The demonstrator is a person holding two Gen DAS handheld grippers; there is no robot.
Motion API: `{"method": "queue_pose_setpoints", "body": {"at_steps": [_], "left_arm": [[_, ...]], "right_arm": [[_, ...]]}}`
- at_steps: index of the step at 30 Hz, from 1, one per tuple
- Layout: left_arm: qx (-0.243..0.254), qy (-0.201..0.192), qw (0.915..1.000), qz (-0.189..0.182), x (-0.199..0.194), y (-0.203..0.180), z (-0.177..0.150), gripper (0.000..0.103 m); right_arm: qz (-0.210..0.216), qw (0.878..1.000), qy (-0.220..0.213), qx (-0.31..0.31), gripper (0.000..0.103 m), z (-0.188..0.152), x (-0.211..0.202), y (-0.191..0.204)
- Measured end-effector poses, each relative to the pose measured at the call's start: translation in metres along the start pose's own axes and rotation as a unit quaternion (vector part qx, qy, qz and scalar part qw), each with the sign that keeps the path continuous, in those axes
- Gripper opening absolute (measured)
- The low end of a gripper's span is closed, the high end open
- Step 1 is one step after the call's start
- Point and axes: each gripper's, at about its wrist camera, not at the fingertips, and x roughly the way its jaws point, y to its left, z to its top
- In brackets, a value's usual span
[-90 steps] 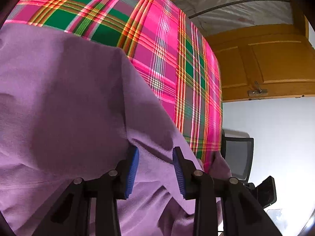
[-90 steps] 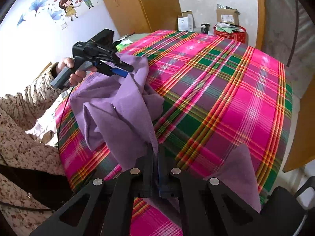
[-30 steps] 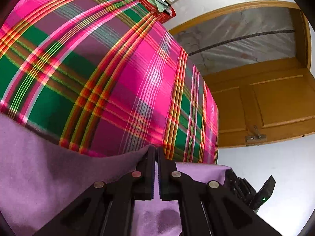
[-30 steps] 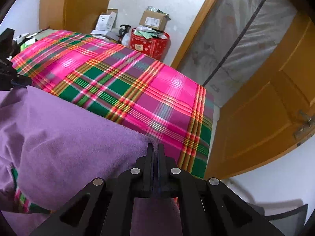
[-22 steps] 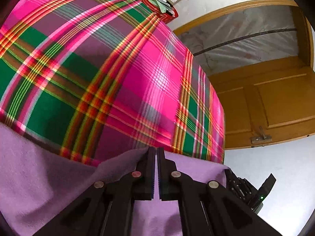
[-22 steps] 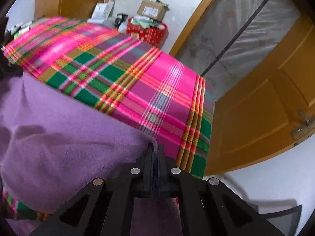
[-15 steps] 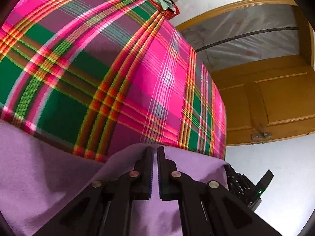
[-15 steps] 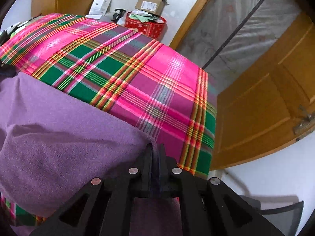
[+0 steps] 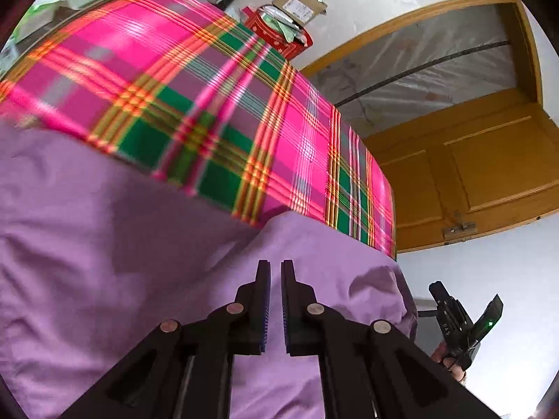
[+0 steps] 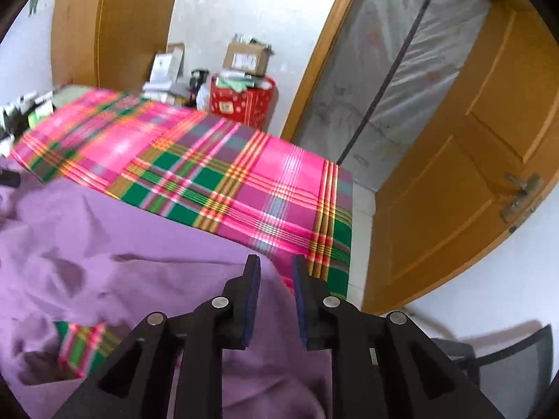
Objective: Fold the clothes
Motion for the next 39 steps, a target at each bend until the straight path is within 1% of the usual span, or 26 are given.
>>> {"method": "queue_pose_setpoints", "body": {"at_steps": [3, 9, 13, 17, 22, 24, 26, 29, 33, 34, 36, 37, 39], "left_arm": [[-0.001, -0.006, 1.0000, 0.006, -0.022, 0.012, -0.008, 0.008], [-0.026, -0.032, 0.9990, 0.015, -0.063, 0.045, -0.022, 0.008], [-0.036, -0.031, 0.9985, 0.027, -0.078, 0.067, -0.030, 0.010], [-0.046, -0.029, 0.9978, 0.038, -0.094, 0.090, -0.038, 0.010], [-0.065, -0.036, 0.9961, 0.048, -0.114, 0.116, -0.045, 0.012], [-0.072, -0.039, 0.9953, 0.051, -0.122, 0.126, -0.047, 0.012], [-0.079, -0.040, 0.9945, 0.056, -0.129, 0.137, -0.049, 0.013], [-0.088, -0.042, 0.9933, 0.061, -0.141, 0.153, -0.052, 0.013], [-0.099, -0.040, 0.9923, 0.062, -0.151, 0.171, -0.062, 0.013], [-0.100, -0.041, 0.9924, 0.058, -0.152, 0.173, -0.065, 0.013], [-0.100, -0.043, 0.9933, 0.038, -0.156, 0.175, -0.072, 0.013], [-0.090, -0.044, 0.9946, 0.027, -0.157, 0.173, -0.075, 0.013], [-0.070, -0.038, 0.9966, 0.024, -0.154, 0.167, -0.077, 0.014]], "right_arm": [[0.023, 1.000, -0.017, 0.007, 0.022, -0.006, -0.027, 0.010], [0.064, 0.997, -0.043, -0.030, 0.023, -0.018, -0.073, 0.049], [0.102, 0.993, -0.052, -0.031, 0.024, -0.028, -0.097, 0.072], [0.148, 0.986, -0.057, -0.059, 0.026, -0.039, -0.112, 0.109], [0.211, 0.970, -0.060, -0.106, 0.027, -0.055, -0.129, 0.164], [0.244, 0.960, -0.063, -0.124, 0.028, -0.059, -0.134, 0.187], [0.277, 0.948, -0.063, -0.142, 0.031, -0.063, -0.137, 0.211], [0.302, 0.935, -0.053, -0.176, 0.036, -0.067, -0.132, 0.254], [0.339, 0.916, -0.041, -0.208, 0.037, -0.071, -0.126, 0.304], [0.347, 0.912, -0.039, -0.217, 0.037, -0.073, -0.124, 0.317], [0.356, 0.903, -0.037, -0.237, 0.037, -0.077, -0.123, 0.340], [0.359, 0.900, -0.036, -0.245, 0.038, -0.081, -0.125, 0.351], [0.373, 0.893, -0.027, -0.251, 0.037, -0.085, -0.123, 0.366]]}}
